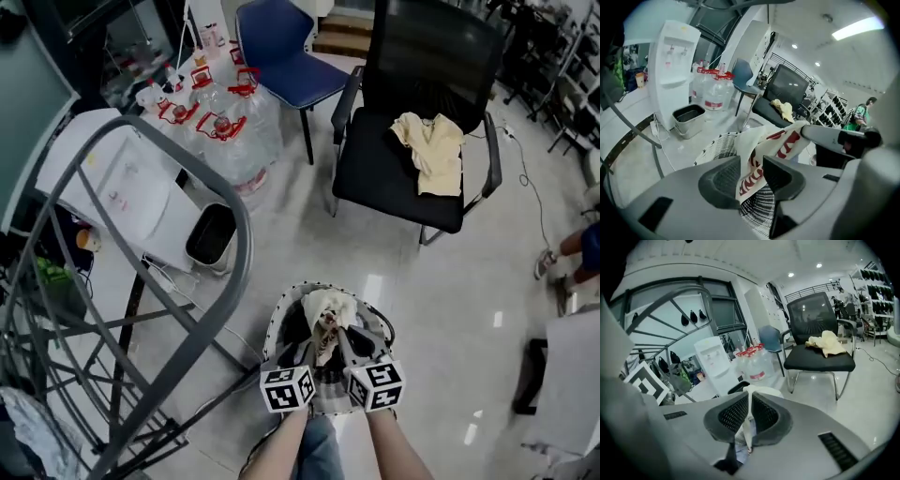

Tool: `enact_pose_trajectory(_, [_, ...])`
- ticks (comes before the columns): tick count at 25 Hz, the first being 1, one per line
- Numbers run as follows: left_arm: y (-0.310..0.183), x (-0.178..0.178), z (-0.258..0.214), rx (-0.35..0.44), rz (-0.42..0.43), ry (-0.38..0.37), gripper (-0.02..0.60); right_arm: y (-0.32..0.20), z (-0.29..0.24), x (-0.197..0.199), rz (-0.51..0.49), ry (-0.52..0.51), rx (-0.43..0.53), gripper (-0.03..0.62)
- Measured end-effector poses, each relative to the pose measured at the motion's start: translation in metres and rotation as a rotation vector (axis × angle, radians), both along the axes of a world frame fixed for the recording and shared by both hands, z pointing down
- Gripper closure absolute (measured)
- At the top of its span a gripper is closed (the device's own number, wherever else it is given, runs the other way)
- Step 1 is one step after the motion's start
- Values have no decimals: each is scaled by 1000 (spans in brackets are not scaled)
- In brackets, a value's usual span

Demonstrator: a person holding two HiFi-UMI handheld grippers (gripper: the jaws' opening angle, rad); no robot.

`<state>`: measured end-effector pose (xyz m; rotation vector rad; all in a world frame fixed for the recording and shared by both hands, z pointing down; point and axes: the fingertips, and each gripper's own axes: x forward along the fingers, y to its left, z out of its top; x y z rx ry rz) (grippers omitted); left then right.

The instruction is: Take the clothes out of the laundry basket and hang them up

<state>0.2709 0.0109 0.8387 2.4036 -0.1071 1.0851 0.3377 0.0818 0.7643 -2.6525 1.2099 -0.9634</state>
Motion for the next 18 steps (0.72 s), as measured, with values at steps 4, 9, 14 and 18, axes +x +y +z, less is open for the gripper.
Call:
enact_pose_trajectory(4, [-2, -10, -58, 1, 2, 32, 423, 2, -77, 1, 21, 50, 40, 572])
enact_pose_trajectory(9, [-10, -22, -133, -5, -22, 82, 423, 1, -167, -11, 20, 123, 56, 572])
enact_pose_trajectory(14, [-2, -28, -206, 6, 48, 150, 423, 12, -245, -27, 55, 164, 121, 572])
enact_pose_trajectory(18, [6, -38, -250, 21, 149, 222, 400, 23, -304, -40, 88, 201, 182, 572])
